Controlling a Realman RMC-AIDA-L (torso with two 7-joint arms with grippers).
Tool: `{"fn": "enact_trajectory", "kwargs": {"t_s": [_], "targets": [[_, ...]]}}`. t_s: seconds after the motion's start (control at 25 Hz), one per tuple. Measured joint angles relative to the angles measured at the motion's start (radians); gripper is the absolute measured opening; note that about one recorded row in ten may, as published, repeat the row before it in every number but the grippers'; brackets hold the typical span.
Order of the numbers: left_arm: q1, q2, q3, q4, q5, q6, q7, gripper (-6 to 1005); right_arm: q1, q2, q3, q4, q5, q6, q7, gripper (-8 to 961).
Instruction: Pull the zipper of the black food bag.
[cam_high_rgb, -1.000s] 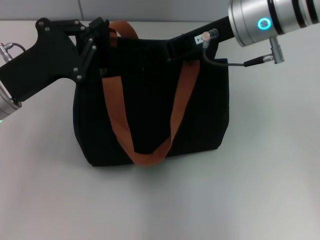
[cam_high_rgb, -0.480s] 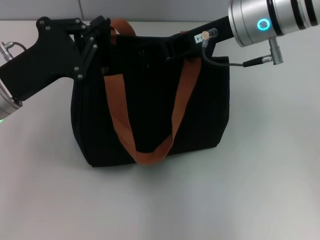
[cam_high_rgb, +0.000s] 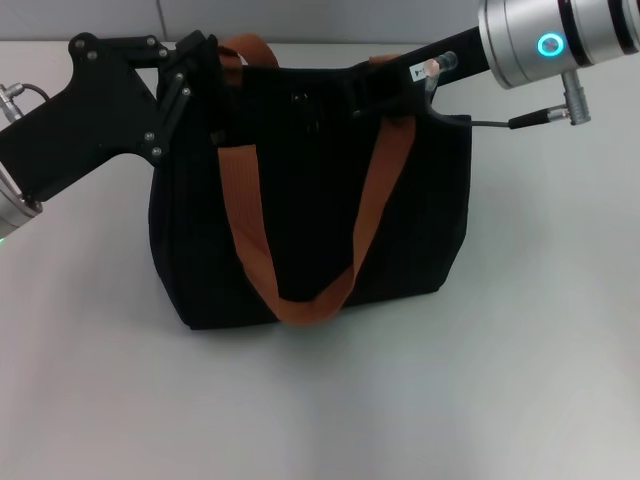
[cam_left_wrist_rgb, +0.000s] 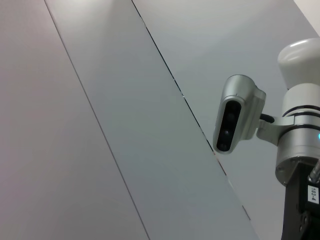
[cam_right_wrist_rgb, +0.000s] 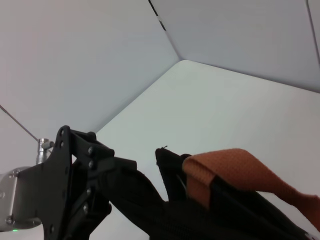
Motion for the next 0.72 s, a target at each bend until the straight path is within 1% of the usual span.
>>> {"fn": "enact_trajectory", "kwargs": {"t_s": [0.12,0.24,0.48,0.52,0.6,0.64,0.68,0.72], "targets": [[0.002,0.000,0.000,0.000,-0.005,-0.002,0.000,28,-0.003,0.000,0.000,-0.019,-0.020,-0.008,0.020,-2],[0.002,0.001,0.000,0.000,-0.010,-0.004,0.000,28,-0.017,0.001,0.000,-0.079,-0.072,-0.018,0.060,-2],[0.004,0.002,0.000,0.000,-0.019,-0.006,0.000,28,-0.041,0.002,0.002,-0.125,-0.117,-0.025,0.097,-2],[0.004,0.002,0.000,0.000,-0.019,-0.008,0.000,28,-0.060,0.003,0.003,-0.148,-0.127,-0.025,0.105,-2],[0.004,0.002,0.000,0.000,-0.019,-0.010,0.000,28,-0.071,0.003,0.004,-0.163,-0.131,-0.025,0.109,-3],[0.004,0.002,0.000,0.000,-0.020,-0.013,0.000,28,-0.094,0.004,0.007,-0.196,-0.138,-0.024,0.117,-3],[0.004,0.002,0.000,0.000,-0.020,-0.013,0.000,28,-0.094,0.004,0.007,-0.196,-0.138,-0.024,0.117,-3],[0.004,0.002,0.000,0.000,-0.020,-0.015,0.000,29,-0.114,0.004,0.008,-0.222,-0.141,-0.025,0.122,-3]]}}
